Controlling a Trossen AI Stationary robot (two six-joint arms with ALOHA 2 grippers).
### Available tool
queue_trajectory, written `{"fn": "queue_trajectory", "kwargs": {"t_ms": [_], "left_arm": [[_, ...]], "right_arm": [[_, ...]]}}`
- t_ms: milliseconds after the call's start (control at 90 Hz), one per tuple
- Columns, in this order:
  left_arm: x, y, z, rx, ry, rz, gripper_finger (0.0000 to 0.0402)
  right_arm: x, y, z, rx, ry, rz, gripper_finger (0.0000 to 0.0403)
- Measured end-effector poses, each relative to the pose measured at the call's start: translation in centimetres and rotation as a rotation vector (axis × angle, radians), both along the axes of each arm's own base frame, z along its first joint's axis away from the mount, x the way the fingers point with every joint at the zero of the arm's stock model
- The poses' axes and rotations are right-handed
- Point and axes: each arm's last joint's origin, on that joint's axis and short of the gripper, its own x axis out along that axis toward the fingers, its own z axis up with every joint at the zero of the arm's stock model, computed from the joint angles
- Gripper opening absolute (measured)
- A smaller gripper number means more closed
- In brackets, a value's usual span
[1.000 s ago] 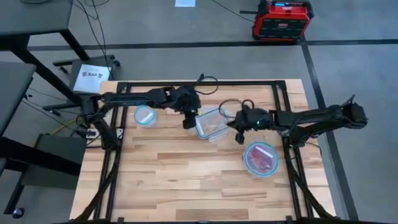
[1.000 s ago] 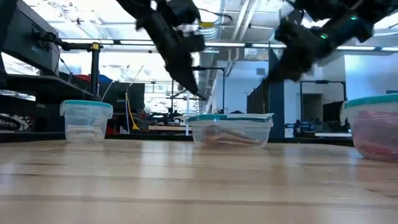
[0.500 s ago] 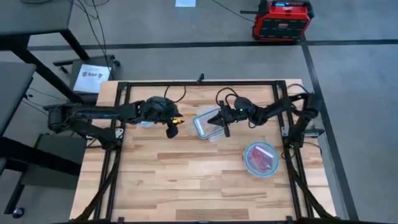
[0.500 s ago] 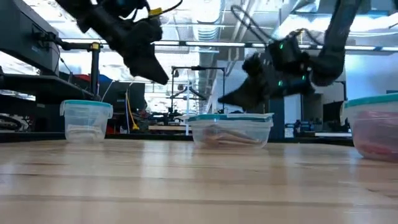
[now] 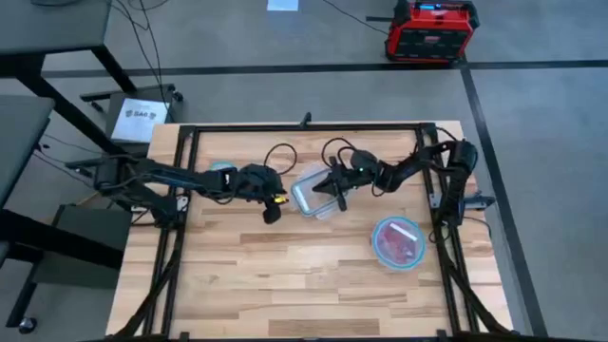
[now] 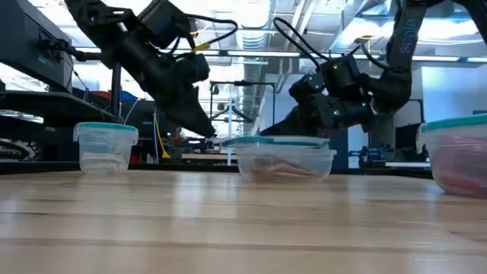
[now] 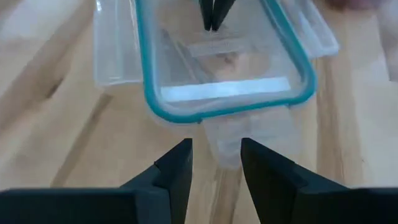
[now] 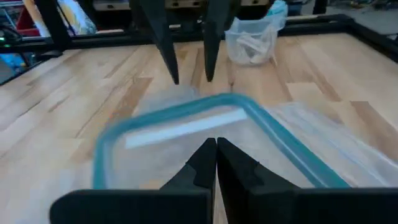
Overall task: Sort candy
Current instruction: Close the rectangular transparent bin
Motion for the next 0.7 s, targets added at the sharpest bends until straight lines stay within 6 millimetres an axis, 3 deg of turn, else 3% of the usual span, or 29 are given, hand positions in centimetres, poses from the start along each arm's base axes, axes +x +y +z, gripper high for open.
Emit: {"fn": "queue_trajectory", "kwargs": {"t_ms": [133,500,700], "left_arm": [[0.5,0.1,0.8,0.025,-0.026,-0.010,0.0123],[0.8,-0.3,1.1,0.038,-0.060,-0.031,0.0123],[-0.2,-0.1,2.4,0.079,-0.059,-0.013,0.0123]], "right_arm": [[-0.7,0.2,1.2,0.031,0.052,-0.005,0.0000],[-3.8,1.0,7.8,-0.053,0.082,-0.058,0.0000],[-6.4,3.9,10.3,0.058,0.190,-0.062,0.0000]]}}
